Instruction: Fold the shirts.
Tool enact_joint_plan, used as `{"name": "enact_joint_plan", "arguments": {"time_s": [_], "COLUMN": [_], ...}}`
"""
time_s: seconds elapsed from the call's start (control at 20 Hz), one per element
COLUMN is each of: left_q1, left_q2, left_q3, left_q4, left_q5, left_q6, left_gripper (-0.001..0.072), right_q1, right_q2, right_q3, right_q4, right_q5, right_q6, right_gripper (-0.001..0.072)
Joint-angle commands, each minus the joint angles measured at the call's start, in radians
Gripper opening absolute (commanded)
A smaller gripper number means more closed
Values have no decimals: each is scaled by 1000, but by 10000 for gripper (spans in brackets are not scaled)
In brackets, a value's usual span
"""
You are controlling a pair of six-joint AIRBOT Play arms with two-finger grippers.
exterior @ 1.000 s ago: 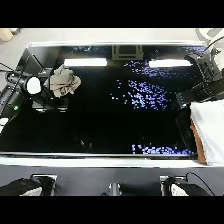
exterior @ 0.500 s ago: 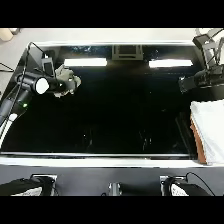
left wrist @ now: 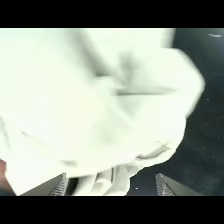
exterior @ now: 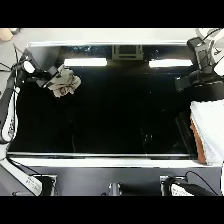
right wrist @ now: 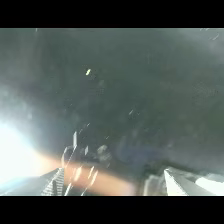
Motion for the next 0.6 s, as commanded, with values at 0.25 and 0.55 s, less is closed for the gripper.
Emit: {"name": "enact_joint_plan", "arguments": {"time_s": [0.25,0.55], "left_q1": [48,-113], "left_q2": [-122,240], "left_q3": [62,62], "left_q4": [-164,-164], "left_q5": [169,192], "left_q6": [87,593], "left_gripper": [48,31], "right_q1": [1,0], "right_q2": [-31,57], "right_q3": [0,0], "right_q4": [52,39], "right_q5": [13,-93], "right_q6": [-2,-114], "right_gripper": [671,670]}}
